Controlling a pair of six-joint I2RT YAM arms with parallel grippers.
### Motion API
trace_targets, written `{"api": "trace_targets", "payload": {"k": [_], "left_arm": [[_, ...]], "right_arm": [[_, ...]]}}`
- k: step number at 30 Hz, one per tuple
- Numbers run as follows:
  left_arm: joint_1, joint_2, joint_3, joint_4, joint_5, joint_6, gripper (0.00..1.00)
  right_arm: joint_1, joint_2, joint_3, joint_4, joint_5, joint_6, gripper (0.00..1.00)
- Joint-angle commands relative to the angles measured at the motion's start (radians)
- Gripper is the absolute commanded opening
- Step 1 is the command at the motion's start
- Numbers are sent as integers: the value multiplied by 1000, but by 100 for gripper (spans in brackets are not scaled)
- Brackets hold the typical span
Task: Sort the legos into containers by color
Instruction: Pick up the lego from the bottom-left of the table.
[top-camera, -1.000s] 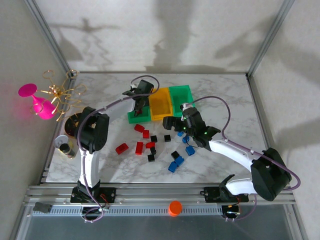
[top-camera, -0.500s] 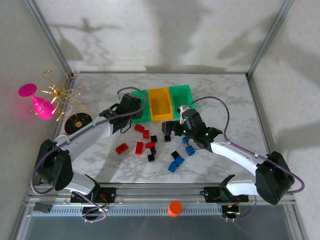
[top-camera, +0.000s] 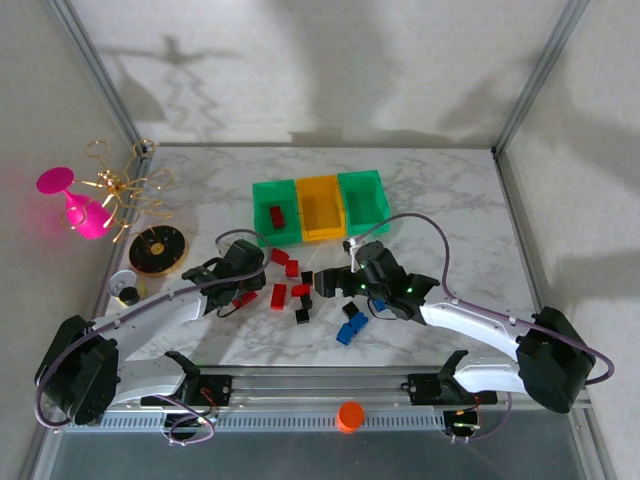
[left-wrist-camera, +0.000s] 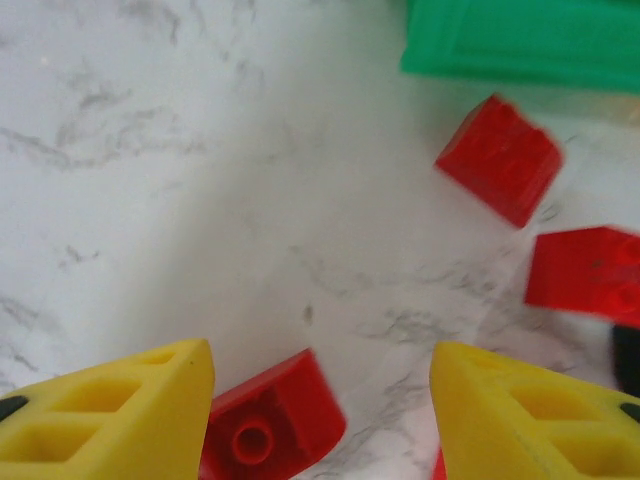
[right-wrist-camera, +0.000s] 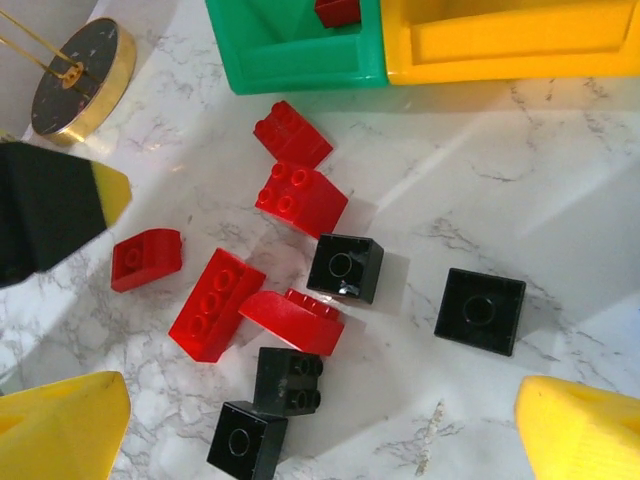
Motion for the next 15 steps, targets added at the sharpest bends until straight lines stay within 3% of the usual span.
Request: {"api": "trace_targets", "payload": {"k": [1,15], "left_arm": [[8,-2,-36,29,17,-6,60],[68,73,-60,57,123,29,73]], "right_arm": [[20,5,-4,63,-8,35,99],[32,49,10,65,7,28,99]]}}
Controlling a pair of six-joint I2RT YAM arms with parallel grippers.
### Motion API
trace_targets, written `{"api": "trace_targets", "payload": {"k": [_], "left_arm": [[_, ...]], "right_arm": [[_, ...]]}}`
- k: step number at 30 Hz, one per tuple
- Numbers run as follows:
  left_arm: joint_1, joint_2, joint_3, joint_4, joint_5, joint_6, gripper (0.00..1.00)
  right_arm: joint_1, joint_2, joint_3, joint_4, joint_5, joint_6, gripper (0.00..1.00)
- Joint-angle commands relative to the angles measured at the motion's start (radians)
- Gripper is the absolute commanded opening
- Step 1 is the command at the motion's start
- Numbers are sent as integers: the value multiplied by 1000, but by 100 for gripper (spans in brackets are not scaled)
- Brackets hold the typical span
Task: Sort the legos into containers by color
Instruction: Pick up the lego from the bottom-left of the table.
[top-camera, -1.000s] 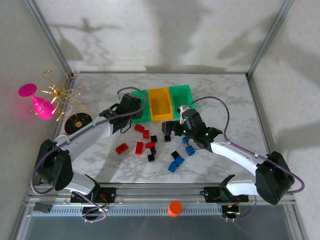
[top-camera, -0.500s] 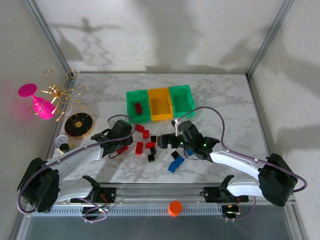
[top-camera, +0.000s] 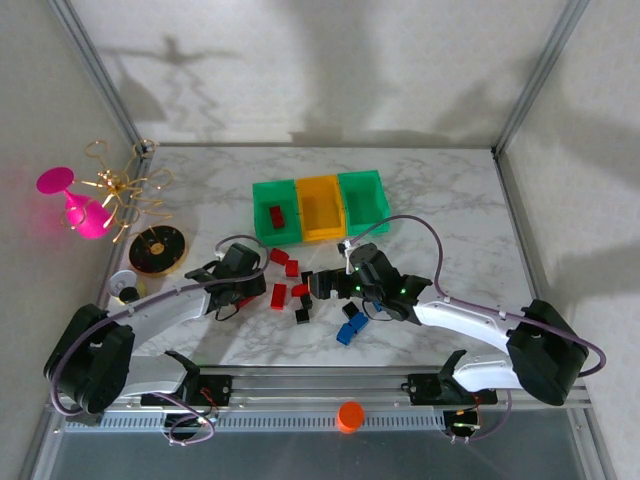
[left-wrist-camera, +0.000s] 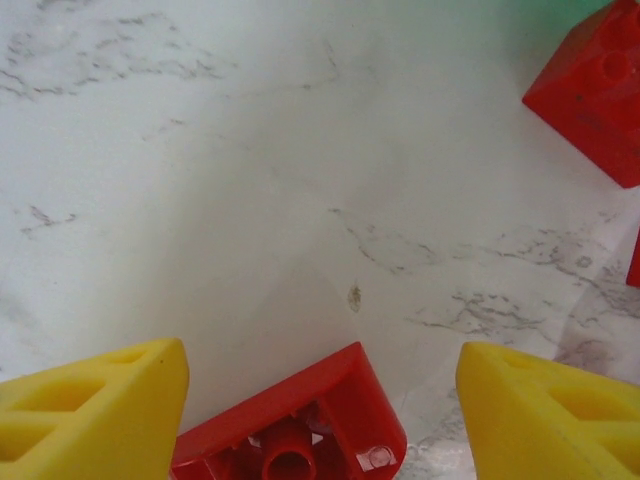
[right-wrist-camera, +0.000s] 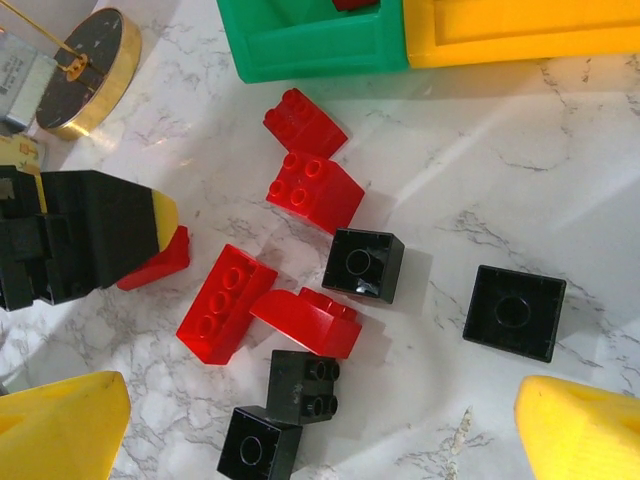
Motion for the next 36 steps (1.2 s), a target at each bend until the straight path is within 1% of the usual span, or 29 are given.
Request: {"api": "trace_targets", "payload": {"k": [1,8,10,12,14,16,20,23,25,36], "left_arm": [[-5,4,-3,-28,19,-9,75],[-43,13,-20,-67,-10,-64,78],[-50,7,-19,-86,-34,-88,76],[-73,-7,-27,-71,-14,-105,75],[-96,-12,-30,-79,-17,-120,74],[-110,-14,-35,-103,-49,-135,72],[-124,-17,-52,-99,-53,-159,65],[-131,-17,-53,-100,-75,-161,60],[-131,-8,-52,-99,-91,-159,55],[-132,36,-42,-57,-85,-142,41]], "right_arm": [[11,-5,11,17,10,5,99],[10,12,20,12,6,-7,99],[11,12,21,12,8,-11,99],[11,13,20,15,9,-12,99],[11,16,20,17,8,-14,99],[11,19,23,16,7,-16,99],[11,22,23,20,7,-15,99],[11,21,23,21,8,-19,99],[11,20,22,23,10,-19,99],[11,14,24,16,13,-16,99]]}}
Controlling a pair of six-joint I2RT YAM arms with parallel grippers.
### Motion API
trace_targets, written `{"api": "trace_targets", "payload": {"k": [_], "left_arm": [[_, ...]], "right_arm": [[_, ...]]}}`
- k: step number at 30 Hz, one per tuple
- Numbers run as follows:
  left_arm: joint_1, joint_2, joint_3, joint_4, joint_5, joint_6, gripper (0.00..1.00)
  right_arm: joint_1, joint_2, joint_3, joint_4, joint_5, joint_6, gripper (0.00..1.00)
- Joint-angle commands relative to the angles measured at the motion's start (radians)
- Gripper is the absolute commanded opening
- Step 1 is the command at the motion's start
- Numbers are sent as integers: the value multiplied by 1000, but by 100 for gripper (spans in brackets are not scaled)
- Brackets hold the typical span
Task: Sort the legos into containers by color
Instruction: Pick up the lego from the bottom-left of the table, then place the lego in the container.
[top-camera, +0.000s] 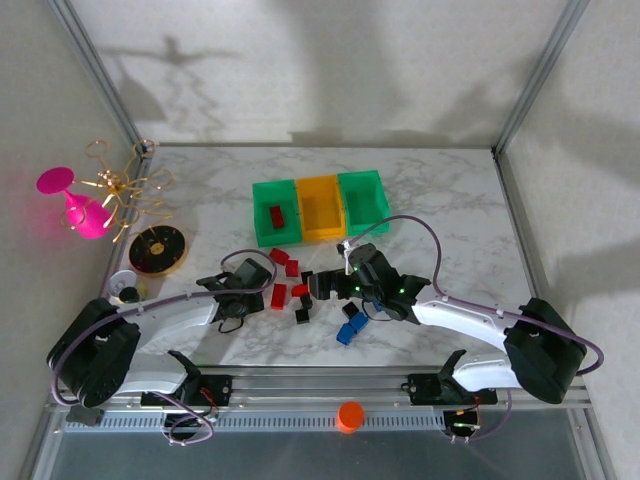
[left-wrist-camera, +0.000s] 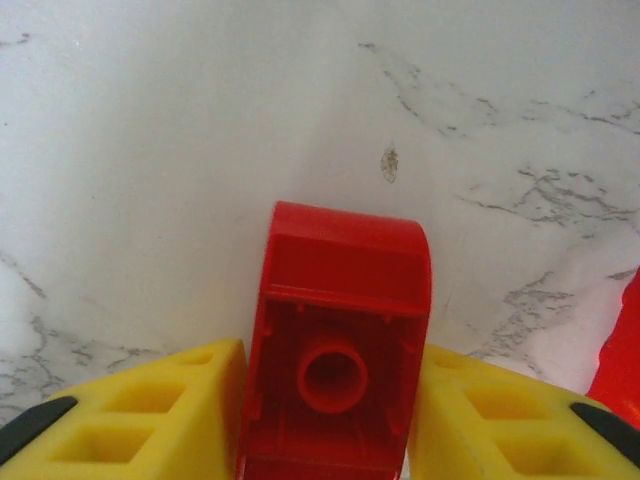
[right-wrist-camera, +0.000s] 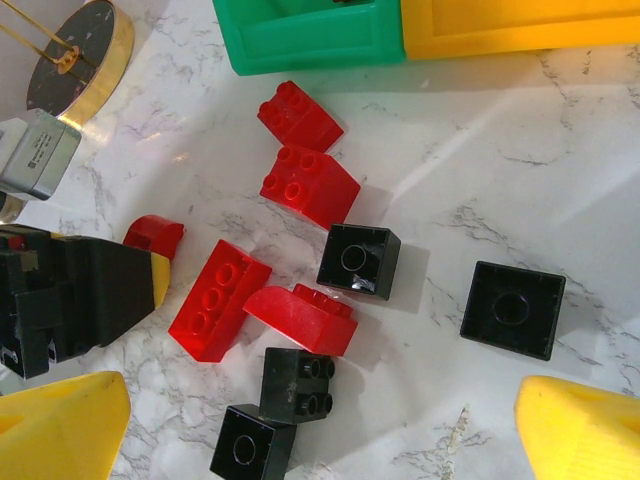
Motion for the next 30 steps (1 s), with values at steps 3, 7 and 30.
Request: {"api": "trace_targets", "payload": {"k": [3,7,30], "left_arm": [[-10,-10,-1,-4,-36,3,36],[-10,-43,4,-21,-50,-3,31],[20,264,582,-49,-169,155,29]], "right_arm": [[10,-6,24,14,16,-8,99],[10,-12,27,15,15,1,99],[-136,-72,59,3,97,29,99]]}}
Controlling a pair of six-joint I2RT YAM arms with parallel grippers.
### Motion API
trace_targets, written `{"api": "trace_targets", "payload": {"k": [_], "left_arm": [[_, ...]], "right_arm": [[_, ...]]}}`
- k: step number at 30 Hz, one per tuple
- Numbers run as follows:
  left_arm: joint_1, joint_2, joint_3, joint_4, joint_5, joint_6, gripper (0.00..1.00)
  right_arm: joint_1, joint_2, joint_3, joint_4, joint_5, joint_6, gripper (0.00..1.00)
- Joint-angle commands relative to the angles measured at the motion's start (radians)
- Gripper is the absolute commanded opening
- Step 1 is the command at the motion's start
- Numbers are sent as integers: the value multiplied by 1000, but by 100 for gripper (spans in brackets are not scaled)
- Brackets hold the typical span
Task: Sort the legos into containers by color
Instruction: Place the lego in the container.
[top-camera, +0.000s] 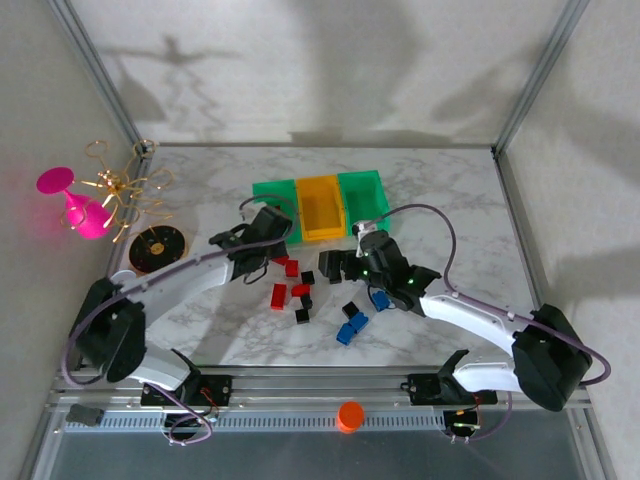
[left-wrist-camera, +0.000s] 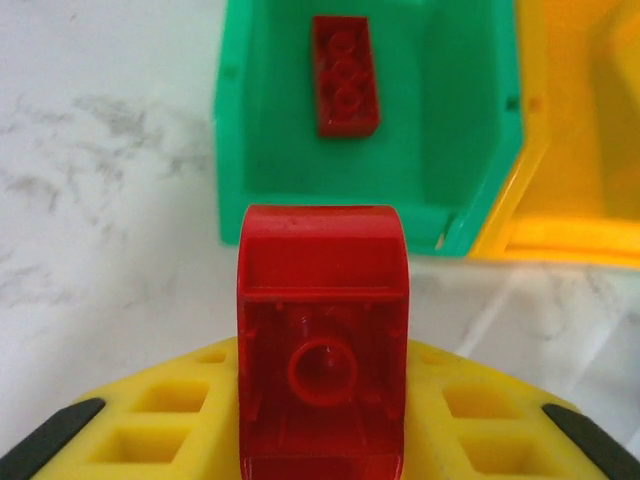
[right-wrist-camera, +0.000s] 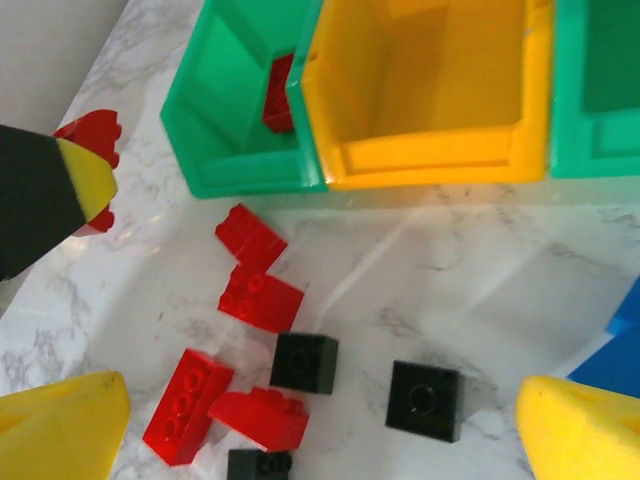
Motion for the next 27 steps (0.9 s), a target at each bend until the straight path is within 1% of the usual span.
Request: {"api": "trace_targets", "payload": {"k": [1,4,8,9,14,17,21,25,27], "left_arm": [[24,108,118,-2,-43,74,30],[63,210,210,14,-36,100,29],[110,346,336,15,-31,127,28],[118,372,364,20,-30,133,28],[143,493,490,16,-9,162,28],[154,557,543,-1,-26,166,30],[164,582,554,14,8,165,34],[165,581,566,8,17,172,43],[164,574,570,1,22,175,46]], "right_arm": [[-50,-31,10,22,2,27,99],[-87,-32,0,68,-35,40,99],[-104,-15,8,80,-37,24,99],[-123,-10,9,77,-40,22,99],[-137,-4,-7,83,-46,24,99],[-139,-3,-15,88,-46,30,99],[-141,-7,-12,84,-45,30,99],[-141,-10,1,77,-46,22,99],[-141,-10,13,70,-43,21,99]]}}
